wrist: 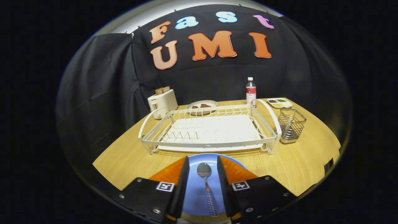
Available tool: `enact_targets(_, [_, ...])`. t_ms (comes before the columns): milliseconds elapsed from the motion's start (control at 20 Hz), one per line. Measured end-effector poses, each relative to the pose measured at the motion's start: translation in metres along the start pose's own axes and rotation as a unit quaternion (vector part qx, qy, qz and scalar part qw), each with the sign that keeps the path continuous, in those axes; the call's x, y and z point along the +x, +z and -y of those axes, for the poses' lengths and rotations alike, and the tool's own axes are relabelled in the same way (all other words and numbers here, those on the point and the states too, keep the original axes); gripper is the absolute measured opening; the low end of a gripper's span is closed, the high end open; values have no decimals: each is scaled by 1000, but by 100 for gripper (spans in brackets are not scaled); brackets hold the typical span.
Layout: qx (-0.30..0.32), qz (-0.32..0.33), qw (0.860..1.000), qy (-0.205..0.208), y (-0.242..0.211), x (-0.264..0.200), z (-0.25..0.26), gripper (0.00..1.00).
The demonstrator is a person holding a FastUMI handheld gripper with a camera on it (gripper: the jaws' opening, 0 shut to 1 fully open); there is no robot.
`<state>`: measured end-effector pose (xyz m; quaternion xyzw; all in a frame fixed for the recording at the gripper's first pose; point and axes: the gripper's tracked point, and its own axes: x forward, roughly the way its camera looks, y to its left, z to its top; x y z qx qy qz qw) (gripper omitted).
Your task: Take the plate from the dish rack, then take the spoon from the basket and place it into the plate.
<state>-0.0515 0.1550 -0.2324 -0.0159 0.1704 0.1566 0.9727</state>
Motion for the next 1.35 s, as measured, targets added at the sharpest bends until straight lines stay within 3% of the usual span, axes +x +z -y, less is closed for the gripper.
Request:
enact_targets(100, [-5, 7, 1000, -11, 10, -5, 8, 74])
enact_targets(300, [-11, 25, 999, -46, 43, -21, 28, 98])
enact_targets(900, [-30, 114, 986, -121, 167, -90, 78, 98])
enact_targets(1350, [-21, 133, 979, -150, 179, -104, 102, 98])
